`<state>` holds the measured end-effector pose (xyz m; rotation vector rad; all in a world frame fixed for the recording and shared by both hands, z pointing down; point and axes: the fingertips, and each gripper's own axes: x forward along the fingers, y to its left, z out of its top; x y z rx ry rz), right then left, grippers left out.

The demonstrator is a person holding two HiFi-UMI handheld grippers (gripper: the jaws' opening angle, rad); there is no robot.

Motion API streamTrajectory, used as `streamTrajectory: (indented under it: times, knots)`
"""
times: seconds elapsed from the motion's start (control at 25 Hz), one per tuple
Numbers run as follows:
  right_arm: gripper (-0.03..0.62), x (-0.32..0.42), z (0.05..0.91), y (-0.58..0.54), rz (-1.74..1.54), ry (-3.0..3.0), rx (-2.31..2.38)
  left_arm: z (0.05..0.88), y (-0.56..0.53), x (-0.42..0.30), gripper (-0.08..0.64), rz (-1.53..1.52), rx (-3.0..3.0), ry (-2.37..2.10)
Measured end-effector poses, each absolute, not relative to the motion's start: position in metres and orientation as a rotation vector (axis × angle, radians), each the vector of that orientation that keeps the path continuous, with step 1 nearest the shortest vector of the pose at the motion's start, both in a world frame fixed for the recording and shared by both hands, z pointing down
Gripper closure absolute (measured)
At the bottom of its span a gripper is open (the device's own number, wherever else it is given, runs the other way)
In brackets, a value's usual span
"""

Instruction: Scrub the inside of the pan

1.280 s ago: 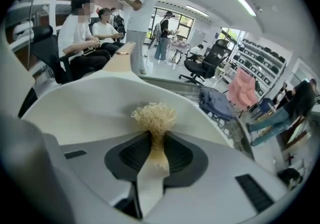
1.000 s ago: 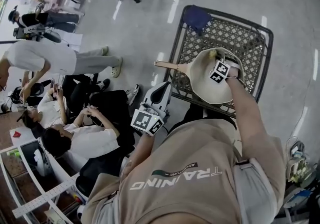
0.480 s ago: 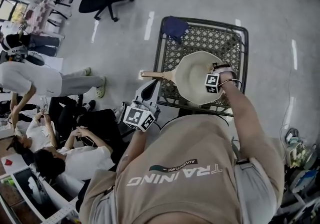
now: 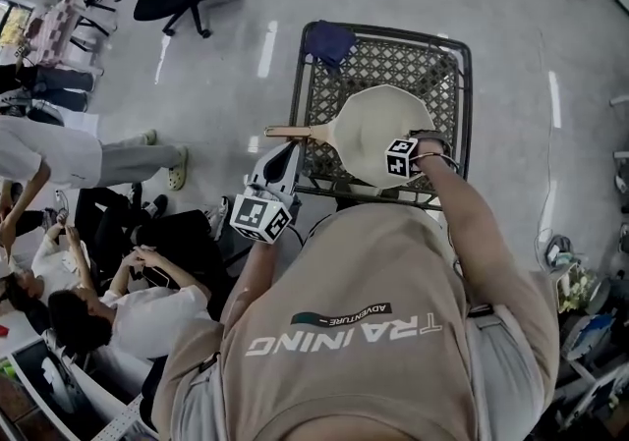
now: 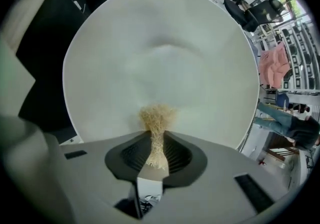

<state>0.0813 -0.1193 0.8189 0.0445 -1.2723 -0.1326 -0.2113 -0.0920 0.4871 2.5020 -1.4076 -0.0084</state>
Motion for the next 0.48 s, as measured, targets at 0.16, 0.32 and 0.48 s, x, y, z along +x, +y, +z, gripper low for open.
streamTrajectory:
  times: [0.16, 0.32, 0.48]
  knots:
    - [0.505, 0.069, 0.830, -0.103, 0.042, -1.291, 0.062, 0.495, -0.087, -0.224, 0.541, -0.011, 2.485, -1.436]
    - [0.505, 0.041, 0.834, -0.076, 0.343, -1.355, 0.080, 0.497, -0.072, -0.239, 0.543, -0.011, 2.471, -1.471]
    - [0.505, 0.004, 0.813, -0.055, 0.687, -1.428, 0.146, 0.499, -0.063, -0.250, 0.541, -0.016, 2.441, -1.509]
